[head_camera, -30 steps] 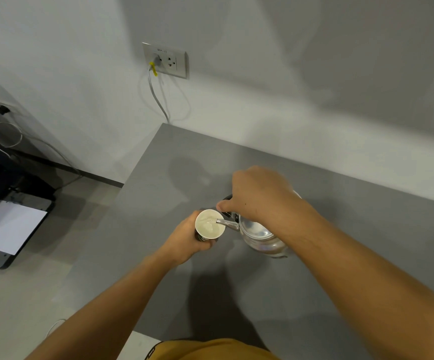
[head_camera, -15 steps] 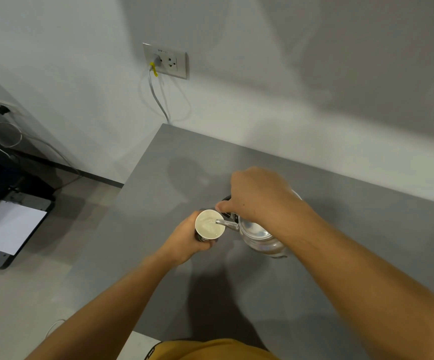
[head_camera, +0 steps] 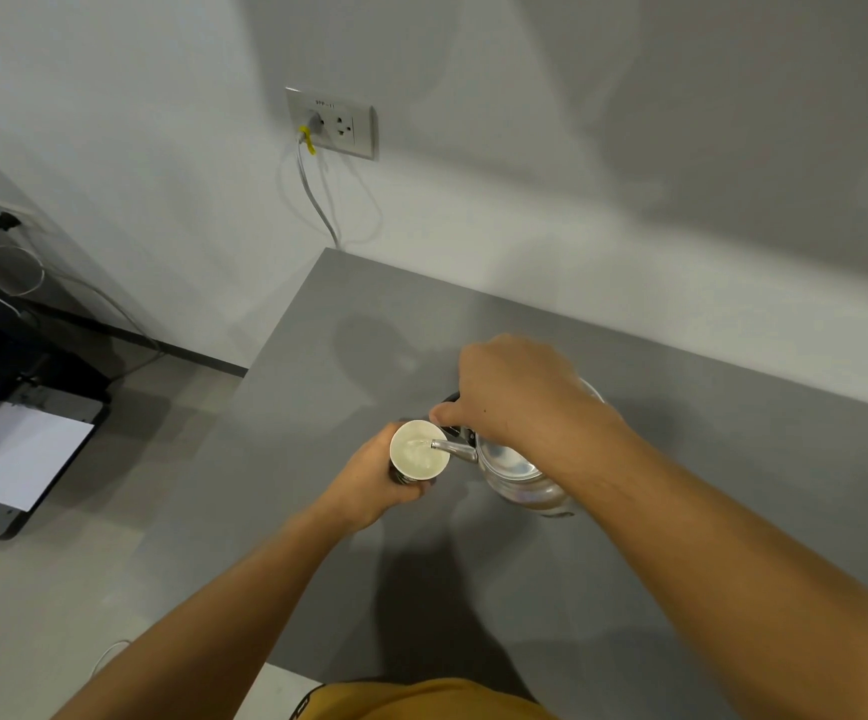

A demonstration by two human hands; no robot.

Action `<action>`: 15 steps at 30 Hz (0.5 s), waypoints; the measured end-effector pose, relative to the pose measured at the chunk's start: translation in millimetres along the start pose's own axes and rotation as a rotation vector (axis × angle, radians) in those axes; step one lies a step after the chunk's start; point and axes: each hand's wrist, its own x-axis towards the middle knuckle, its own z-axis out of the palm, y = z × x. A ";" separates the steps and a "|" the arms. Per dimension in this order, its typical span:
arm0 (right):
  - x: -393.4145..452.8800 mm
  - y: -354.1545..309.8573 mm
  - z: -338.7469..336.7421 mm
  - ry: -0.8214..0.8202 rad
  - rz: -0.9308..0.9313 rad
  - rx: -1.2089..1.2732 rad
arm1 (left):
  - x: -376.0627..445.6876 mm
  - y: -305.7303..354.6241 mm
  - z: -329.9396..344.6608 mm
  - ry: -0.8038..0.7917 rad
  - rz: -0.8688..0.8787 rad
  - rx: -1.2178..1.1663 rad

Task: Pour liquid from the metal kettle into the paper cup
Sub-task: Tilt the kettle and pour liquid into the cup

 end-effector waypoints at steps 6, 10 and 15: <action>0.6 -1.0 -0.2 0.003 -0.005 -0.014 | 0.0 -0.7 -0.9 0.001 0.008 0.006; 0.3 -1.6 -0.4 -0.004 -0.002 -0.013 | 1.0 -4.3 0.2 -0.002 -0.005 -0.019; 0.3 -0.8 -0.5 -0.015 0.000 0.000 | 1.5 -7.0 0.9 -0.003 -0.005 -0.016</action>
